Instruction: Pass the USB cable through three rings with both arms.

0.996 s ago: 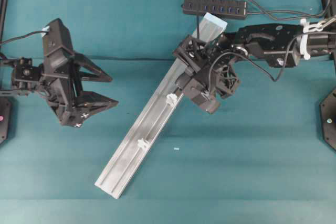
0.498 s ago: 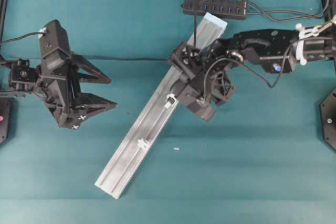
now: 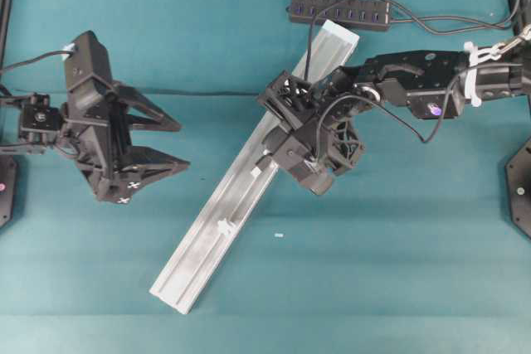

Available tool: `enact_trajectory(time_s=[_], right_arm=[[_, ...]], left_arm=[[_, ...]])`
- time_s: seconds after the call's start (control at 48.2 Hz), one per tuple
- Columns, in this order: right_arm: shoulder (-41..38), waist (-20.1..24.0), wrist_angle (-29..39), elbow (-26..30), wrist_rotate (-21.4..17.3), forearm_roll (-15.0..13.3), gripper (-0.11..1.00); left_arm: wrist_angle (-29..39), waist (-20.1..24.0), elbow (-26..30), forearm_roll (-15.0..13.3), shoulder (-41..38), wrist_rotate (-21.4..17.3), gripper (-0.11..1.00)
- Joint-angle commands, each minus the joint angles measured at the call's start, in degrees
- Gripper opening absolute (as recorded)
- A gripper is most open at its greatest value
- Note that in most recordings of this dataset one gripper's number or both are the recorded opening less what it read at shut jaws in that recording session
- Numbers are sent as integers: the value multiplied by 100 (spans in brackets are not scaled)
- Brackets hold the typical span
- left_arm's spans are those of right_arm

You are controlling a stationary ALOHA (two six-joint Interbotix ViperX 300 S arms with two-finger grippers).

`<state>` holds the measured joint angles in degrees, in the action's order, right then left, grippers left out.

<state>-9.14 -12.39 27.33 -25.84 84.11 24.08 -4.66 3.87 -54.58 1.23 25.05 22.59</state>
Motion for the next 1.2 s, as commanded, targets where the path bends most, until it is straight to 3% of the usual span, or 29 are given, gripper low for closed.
enact_trajectory(time_s=[0.0, 0.27, 0.623, 0.976, 1.183], right_arm=[[-9, 44, -35, 62, -88, 62, 9], [-9, 44, -35, 62, -97, 70, 9], [0, 35, -62, 88, -97, 70, 9], [0, 35, -132, 88, -97, 70, 9], [-9, 35, -211, 79, -97, 70, 9]], left_arm=[[-343, -26, 123, 9, -220, -9, 89], [-1055, -26, 272, 9, -1107, 70, 89], [-1283, 0, 809, 9, -2329, 123, 89], [-1705, 18, 1116, 9, -3085, 1020, 86], [-1670, 18, 1151, 9, -3208, 1257, 86]])
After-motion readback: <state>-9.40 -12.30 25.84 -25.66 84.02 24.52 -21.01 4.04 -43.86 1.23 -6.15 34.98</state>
